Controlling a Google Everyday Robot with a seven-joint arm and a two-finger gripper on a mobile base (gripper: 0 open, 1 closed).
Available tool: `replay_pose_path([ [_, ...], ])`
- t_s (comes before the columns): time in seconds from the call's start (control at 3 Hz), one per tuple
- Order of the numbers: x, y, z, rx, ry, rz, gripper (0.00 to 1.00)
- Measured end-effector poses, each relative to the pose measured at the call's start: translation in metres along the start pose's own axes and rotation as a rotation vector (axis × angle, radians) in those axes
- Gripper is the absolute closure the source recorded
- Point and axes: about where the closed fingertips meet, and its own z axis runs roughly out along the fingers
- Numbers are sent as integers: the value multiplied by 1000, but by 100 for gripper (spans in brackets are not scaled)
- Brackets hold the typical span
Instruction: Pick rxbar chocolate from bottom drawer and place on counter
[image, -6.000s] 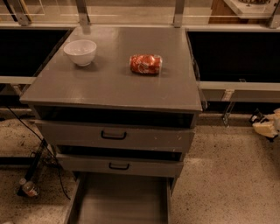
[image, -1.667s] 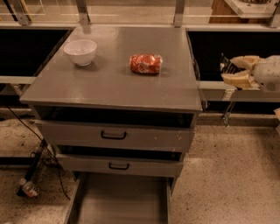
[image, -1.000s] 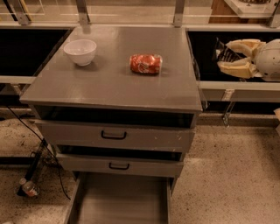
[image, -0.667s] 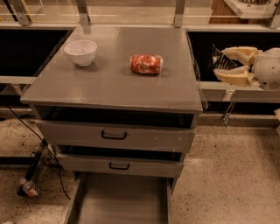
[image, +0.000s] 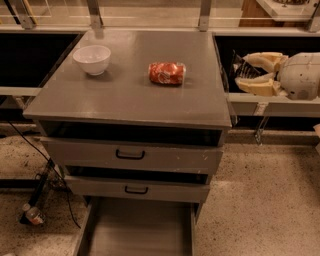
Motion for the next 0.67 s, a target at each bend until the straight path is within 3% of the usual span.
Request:
replay_pose_path([
  [0.67,-48,49,83,-225,-112,-37,100],
])
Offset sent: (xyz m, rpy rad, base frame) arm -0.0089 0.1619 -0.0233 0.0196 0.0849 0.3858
